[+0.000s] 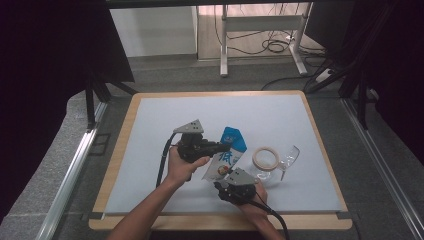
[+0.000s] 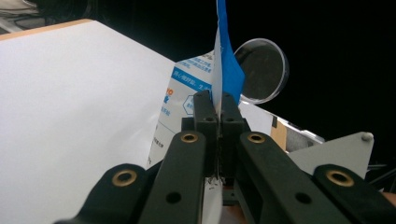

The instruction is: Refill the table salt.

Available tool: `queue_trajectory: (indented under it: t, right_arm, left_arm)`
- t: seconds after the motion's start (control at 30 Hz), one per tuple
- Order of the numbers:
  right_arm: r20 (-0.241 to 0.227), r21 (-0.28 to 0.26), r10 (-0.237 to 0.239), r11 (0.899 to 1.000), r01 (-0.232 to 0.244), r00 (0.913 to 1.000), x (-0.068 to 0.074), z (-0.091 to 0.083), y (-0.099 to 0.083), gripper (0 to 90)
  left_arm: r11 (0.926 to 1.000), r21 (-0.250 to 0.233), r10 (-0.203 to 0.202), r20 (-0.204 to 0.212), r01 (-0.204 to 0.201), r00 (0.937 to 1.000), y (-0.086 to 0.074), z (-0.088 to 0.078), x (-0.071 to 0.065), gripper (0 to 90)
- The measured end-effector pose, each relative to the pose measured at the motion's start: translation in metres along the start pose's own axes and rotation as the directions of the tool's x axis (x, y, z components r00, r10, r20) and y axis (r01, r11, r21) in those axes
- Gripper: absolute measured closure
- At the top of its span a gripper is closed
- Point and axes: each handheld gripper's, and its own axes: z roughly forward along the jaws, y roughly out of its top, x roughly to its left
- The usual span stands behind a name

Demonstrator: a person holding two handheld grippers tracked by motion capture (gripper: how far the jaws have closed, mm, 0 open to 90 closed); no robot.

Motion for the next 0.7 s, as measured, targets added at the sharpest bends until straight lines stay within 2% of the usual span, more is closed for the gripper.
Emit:
queue_trajectory:
  t: [0.4,0.47,0.53,0.57,0.7]
  right_arm:
    - [0.073,-0.021,-0.028,0.999,0.029,0.997,0.0,0.004,0.005,35.7]
    - [0.075,-0.034,-0.031,0.999,0.033,0.9967,0.0,0.004,0.006,35.7]
    - [0.073,-0.047,-0.054,0.997,0.057,0.9959,0.002,0.002,0.006,38.5]
    - [0.069,-0.053,-0.059,0.997,0.063,0.9959,0.003,0.001,0.007,39.2]
    - [0.035,-0.053,-0.04,0.998,0.042,0.9986,0.002,-0.002,0.005,43.0]
  left_arm:
    - [0.9994,-0.018,0.029,0.039,-0.029,0.9988,0.006,-0.01,-0.013,90.0]
    - [0.9993,-0.018,0.034,0.037,-0.034,0.9987,0.008,-0.011,-0.015,90.0]
    - [0.9991,-0.016,0.04,0.03,-0.04,0.9988,0.009,-0.011,-0.014,90.0]
    - [0.9994,-0.015,0.032,0.035,-0.031,0.9989,0.01,-0.011,-0.012,90.0]
    - [0.9999,-0.005,0.011,0.036,-0.011,0.9993,0.011,-0.007,-0.006,90.0]
